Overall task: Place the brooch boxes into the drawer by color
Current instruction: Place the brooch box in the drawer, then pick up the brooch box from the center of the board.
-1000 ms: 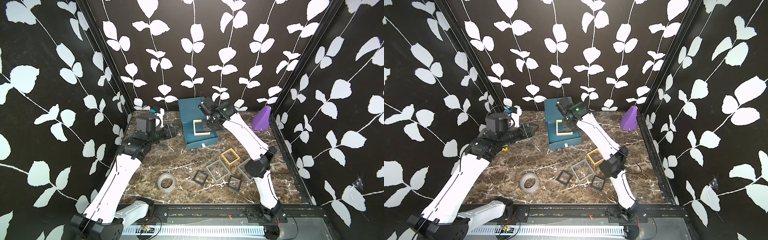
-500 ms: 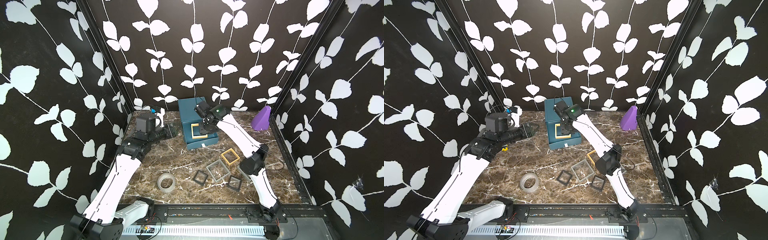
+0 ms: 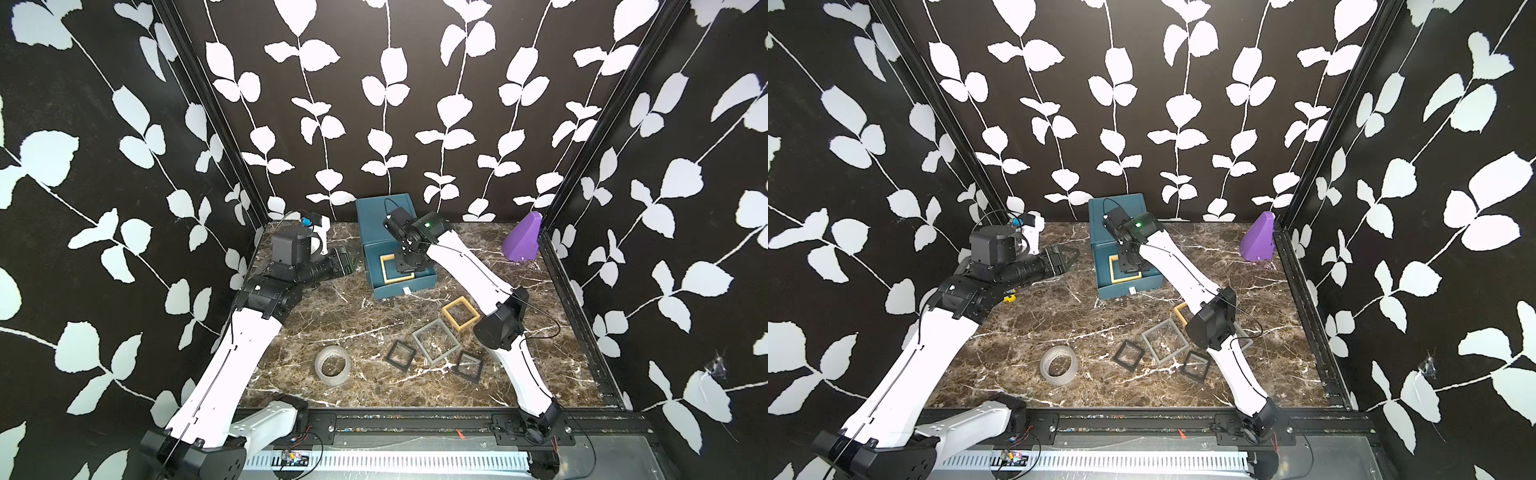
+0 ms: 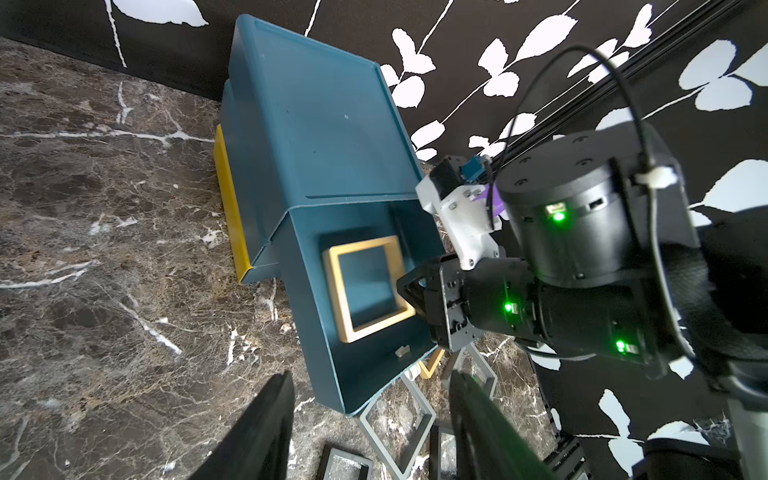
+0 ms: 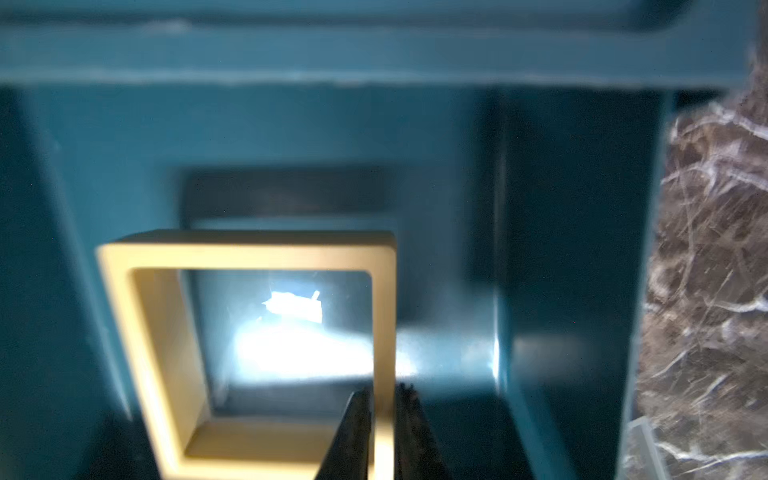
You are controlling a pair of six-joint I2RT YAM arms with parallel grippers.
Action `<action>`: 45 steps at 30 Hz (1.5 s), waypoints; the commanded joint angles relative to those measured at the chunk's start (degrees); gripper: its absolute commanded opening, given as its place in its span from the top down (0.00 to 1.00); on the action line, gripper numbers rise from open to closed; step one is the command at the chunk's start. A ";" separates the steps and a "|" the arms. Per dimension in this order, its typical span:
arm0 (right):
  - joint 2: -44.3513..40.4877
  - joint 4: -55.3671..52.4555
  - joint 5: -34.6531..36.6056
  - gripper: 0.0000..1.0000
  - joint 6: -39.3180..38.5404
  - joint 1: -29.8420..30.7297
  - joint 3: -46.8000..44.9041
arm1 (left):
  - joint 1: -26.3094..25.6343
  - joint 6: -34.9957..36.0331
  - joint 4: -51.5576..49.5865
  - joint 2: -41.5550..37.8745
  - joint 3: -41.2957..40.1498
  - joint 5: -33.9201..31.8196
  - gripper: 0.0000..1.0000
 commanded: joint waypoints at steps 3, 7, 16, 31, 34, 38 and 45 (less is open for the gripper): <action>-0.71 0.47 -0.91 0.65 0.04 -0.12 3.04 | 0.22 0.78 -0.97 -1.30 1.73 1.86 0.41; -3.38 1.03 -0.33 0.63 -0.01 -0.49 6.23 | 0.22 1.74 -2.01 -0.96 2.87 3.63 0.41; -22.83 7.98 -2.30 0.63 2.02 -11.44 -14.81 | -8.98 8.71 -7.76 4.23 8.60 5.60 0.42; -50.26 29.55 -14.85 0.58 1.39 -26.03 -75.20 | -23.29 7.66 -7.42 12.07 13.12 -4.81 0.42; -47.79 32.81 -16.02 0.57 -3.08 -26.17 -79.87 | -24.88 6.63 -6.79 12.61 12.55 -5.62 0.42; -43.39 34.06 -13.96 0.57 -9.00 -26.26 -80.65 | -27.06 4.74 -5.57 13.52 12.00 -6.86 0.42; -35.07 36.78 -13.22 0.61 -14.99 -26.61 -78.32 | -29.55 2.86 -5.92 15.30 13.38 -11.43 0.41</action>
